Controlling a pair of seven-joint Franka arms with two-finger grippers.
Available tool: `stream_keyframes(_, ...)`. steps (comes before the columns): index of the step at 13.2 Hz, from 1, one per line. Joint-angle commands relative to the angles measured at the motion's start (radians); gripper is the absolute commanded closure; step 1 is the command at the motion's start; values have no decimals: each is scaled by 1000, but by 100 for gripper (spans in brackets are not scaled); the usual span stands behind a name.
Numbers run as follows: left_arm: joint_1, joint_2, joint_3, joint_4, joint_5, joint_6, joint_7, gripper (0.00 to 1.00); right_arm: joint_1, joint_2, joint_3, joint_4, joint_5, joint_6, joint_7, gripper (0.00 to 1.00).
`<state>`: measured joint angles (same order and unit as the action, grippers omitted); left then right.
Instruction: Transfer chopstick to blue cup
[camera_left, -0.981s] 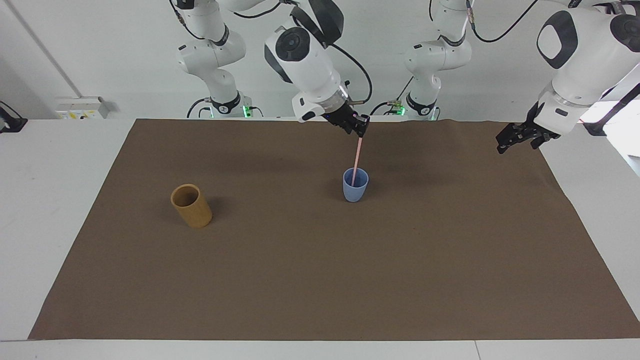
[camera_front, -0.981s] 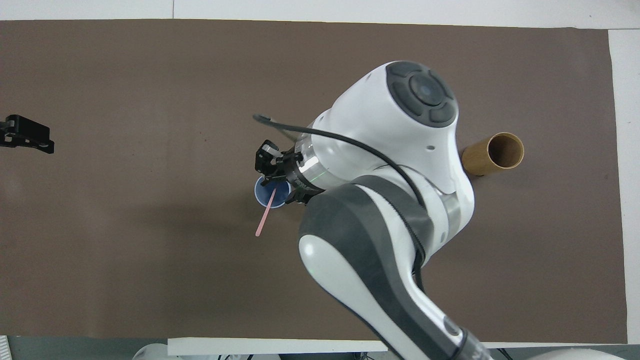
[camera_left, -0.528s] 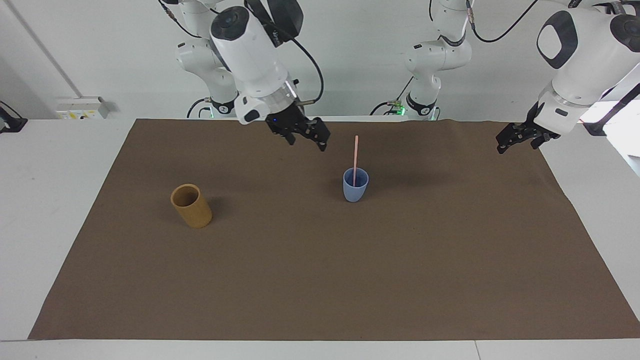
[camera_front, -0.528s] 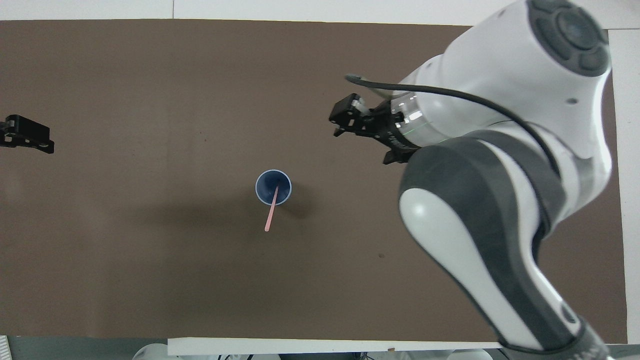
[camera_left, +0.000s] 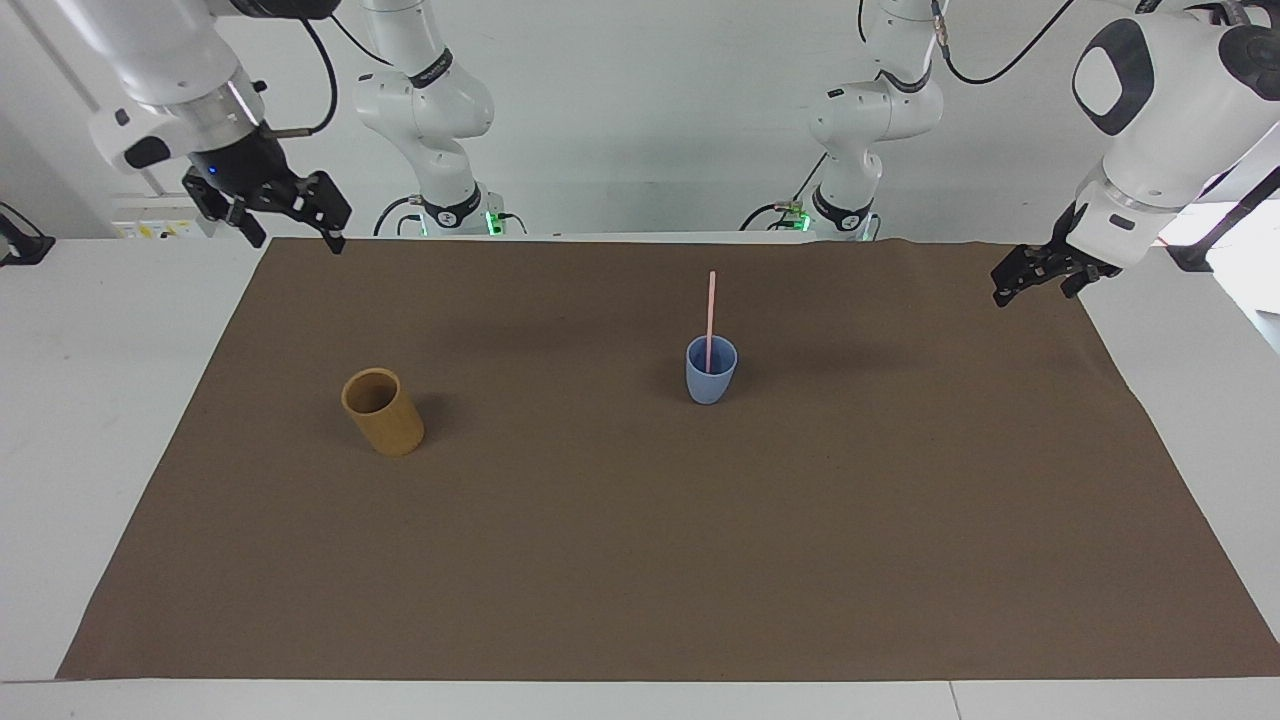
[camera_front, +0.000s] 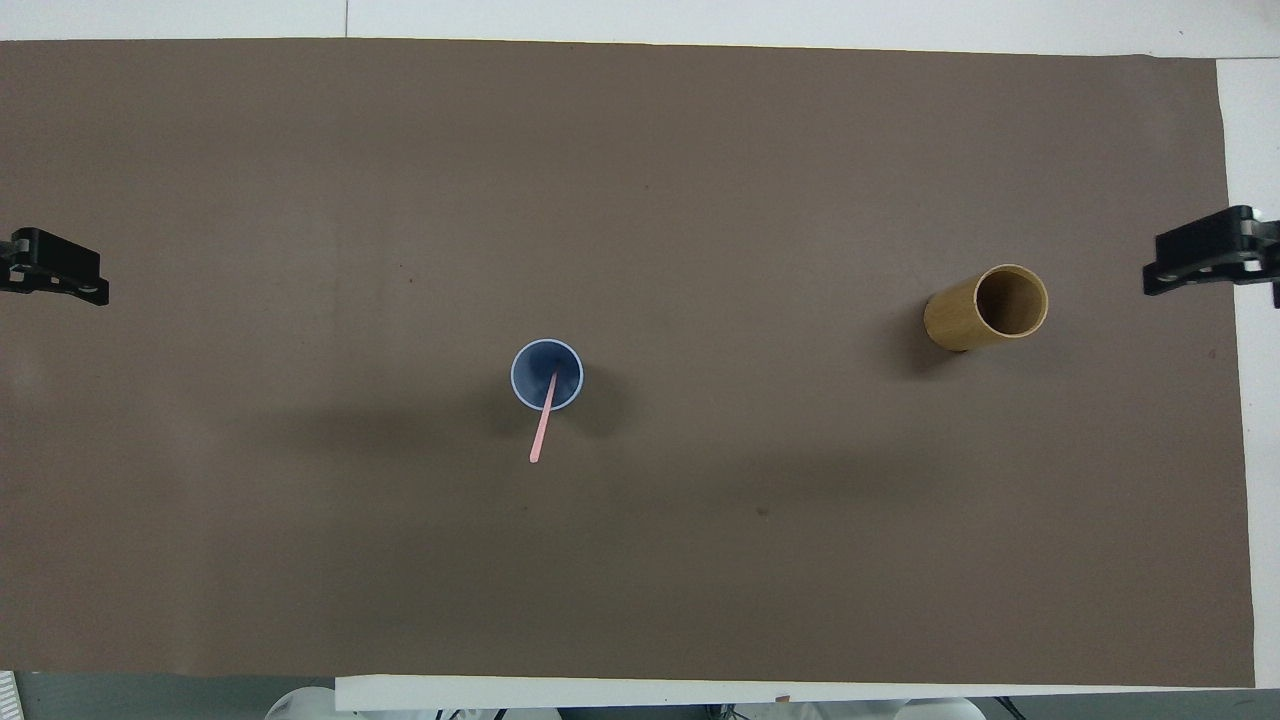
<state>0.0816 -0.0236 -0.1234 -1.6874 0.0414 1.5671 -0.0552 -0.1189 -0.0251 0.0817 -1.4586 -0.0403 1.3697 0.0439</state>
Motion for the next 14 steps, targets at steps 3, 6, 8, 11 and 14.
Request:
stream_keyframes(3, -16, -2, -2, 89, 6, -87, 78, 0, 10, -12, 6, -23, -44, -66, -99, 0)
stream_keyframes(6, -22, -2, -15, 94, 6, -97, 66, 0, 60, -24, -14, -32, -46, -67, -96, 0)
stream_keyframes(8, -34, -4, -36, 89, 8, -90, 58, 0, 111, -27, -75, -35, -46, -63, -96, 0)
stream_keyframes(11, -32, -2, -35, 95, 9, -96, 60, 0, 120, -24, -89, -42, -38, -67, -99, 0)
stream_keyframes(14, -32, -2, -35, 103, 8, -105, 60, 0, 127, -26, -89, -43, -35, -73, -96, 0)
